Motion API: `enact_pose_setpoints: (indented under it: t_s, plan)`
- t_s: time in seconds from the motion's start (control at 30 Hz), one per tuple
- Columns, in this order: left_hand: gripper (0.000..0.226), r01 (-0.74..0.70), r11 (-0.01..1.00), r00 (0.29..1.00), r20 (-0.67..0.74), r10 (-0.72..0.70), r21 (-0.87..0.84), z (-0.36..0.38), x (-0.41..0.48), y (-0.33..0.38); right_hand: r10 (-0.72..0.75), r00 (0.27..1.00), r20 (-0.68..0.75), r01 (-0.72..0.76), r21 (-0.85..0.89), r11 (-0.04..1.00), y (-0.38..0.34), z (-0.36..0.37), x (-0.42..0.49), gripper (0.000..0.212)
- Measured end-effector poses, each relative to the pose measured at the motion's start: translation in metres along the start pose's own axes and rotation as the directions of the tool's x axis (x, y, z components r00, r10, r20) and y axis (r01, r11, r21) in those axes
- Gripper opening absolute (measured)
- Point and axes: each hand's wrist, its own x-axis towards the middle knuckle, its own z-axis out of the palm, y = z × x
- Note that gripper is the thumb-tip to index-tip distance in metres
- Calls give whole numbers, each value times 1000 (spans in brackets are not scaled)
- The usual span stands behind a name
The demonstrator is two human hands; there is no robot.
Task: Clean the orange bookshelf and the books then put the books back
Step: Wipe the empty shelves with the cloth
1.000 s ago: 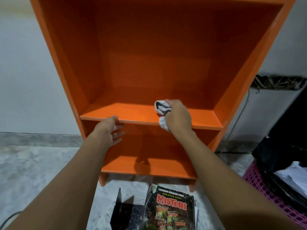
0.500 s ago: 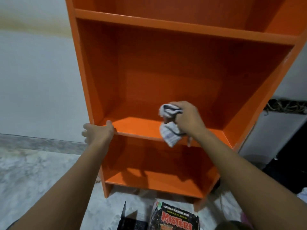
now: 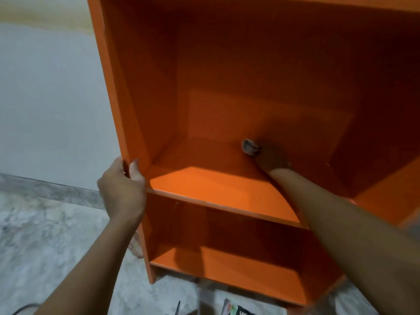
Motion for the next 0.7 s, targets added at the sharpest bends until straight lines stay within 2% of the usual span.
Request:
enact_pose_setpoints:
  t_s: [0.13, 0.27, 0.33, 0.43, 0.53, 0.57, 0.63, 0.67, 0.7]
  plan:
    - [24, -29, 1000, 1000, 4, 29, -10, -1, 2, -3, -257, 964, 73, 246, 123, 961, -87, 53, 23, 45]
    - [18, -33, 999, 999, 9, 34, -34, 0, 2, -5, -331, 940, 86, 323, 93, 942, -158, 96, 40, 32]
    - [16, -37, 998, 999, 0, 37, -44, 0, 2, -6, -343, 938, 55, 338, 75, 938, -171, 106, 47, 30]
    - [16, -35, 998, 999, 1, 35, -45, -1, 1, -4, -360, 921, 150, 351, 83, 933, -165, 97, 39, 34]
    - [19, -6, 999, 1000, 21, 7, -43, -3, 3, -4, -440, 866, 238, 390, 230, 892, -161, 75, -11, 30]
    - [21, 3, 999, 999, 36, -2, -35, -4, 4, -4, -523, 810, 266, 437, 321, 840, -160, 66, -35, 33]
    - [25, 17, 1000, 997, 78, -15, -23, -8, 10, -5, -756, 596, 268, 602, 474, 643, -159, 49, -83, 40]
    - [27, 29, 999, 994, 107, -28, -13, -11, 14, -6, -829, 488, 273, 659, 508, 555, -159, 39, -105, 41]
    - [29, 45, 999, 988, 145, -45, -1, -13, 18, -5, -863, 419, 283, 690, 519, 505, -157, 29, -119, 43]
